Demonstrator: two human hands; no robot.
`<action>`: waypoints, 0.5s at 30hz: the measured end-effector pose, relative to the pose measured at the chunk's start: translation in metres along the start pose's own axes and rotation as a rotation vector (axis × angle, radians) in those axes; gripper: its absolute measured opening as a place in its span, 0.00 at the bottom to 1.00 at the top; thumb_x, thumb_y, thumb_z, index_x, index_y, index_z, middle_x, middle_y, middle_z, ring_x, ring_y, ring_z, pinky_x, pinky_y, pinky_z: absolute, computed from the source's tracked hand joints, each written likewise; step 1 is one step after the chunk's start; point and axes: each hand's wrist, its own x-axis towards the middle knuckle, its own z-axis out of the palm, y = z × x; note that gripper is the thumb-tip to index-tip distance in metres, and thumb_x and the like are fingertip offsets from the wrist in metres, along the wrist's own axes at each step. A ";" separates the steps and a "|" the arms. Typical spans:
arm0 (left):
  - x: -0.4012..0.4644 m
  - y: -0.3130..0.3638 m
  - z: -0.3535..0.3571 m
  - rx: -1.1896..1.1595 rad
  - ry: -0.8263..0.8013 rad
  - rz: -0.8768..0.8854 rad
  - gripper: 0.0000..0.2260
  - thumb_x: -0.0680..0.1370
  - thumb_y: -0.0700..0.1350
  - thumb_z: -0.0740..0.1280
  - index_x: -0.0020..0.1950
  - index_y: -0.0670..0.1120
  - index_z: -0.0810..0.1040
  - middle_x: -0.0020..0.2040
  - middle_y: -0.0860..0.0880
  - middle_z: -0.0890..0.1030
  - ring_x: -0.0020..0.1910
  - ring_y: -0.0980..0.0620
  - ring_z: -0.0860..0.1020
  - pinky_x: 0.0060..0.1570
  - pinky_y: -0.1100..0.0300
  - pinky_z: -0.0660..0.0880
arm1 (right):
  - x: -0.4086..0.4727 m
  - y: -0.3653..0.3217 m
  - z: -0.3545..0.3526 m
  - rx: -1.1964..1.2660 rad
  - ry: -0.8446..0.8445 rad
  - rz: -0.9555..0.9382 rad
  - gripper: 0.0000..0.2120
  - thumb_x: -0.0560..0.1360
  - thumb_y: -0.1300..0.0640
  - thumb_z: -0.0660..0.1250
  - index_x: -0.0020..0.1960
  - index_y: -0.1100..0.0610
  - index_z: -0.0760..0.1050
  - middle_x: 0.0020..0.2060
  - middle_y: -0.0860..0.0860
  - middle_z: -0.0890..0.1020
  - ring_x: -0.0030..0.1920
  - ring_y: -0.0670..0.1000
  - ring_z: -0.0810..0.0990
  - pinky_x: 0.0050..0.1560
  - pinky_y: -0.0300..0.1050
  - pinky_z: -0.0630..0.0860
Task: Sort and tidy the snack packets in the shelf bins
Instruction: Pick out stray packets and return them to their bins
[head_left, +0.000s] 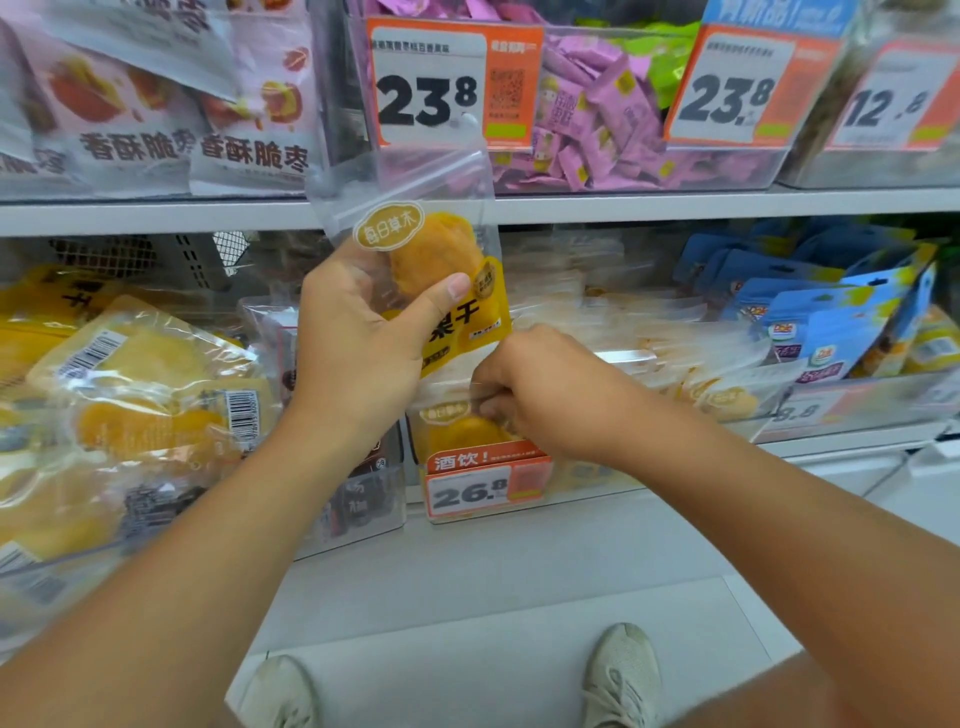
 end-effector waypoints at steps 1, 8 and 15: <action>-0.001 0.000 0.000 -0.005 -0.005 -0.004 0.08 0.75 0.37 0.74 0.53 0.46 0.82 0.48 0.55 0.85 0.48 0.57 0.84 0.47 0.65 0.79 | 0.002 0.000 0.002 -0.017 -0.028 0.020 0.05 0.77 0.61 0.69 0.42 0.55 0.81 0.36 0.51 0.80 0.39 0.51 0.77 0.32 0.40 0.66; -0.007 0.002 0.000 -0.010 -0.028 -0.022 0.09 0.75 0.38 0.74 0.52 0.50 0.82 0.47 0.59 0.86 0.49 0.58 0.84 0.48 0.65 0.79 | -0.009 -0.002 -0.003 -0.101 -0.115 0.020 0.03 0.75 0.58 0.71 0.43 0.56 0.81 0.36 0.51 0.80 0.39 0.52 0.79 0.36 0.44 0.76; -0.004 0.012 0.019 -0.099 -0.070 0.055 0.12 0.74 0.37 0.75 0.55 0.46 0.80 0.48 0.57 0.86 0.50 0.58 0.84 0.48 0.66 0.78 | -0.054 0.012 -0.066 0.265 0.546 0.126 0.17 0.65 0.40 0.78 0.46 0.49 0.81 0.38 0.42 0.83 0.38 0.41 0.81 0.42 0.38 0.79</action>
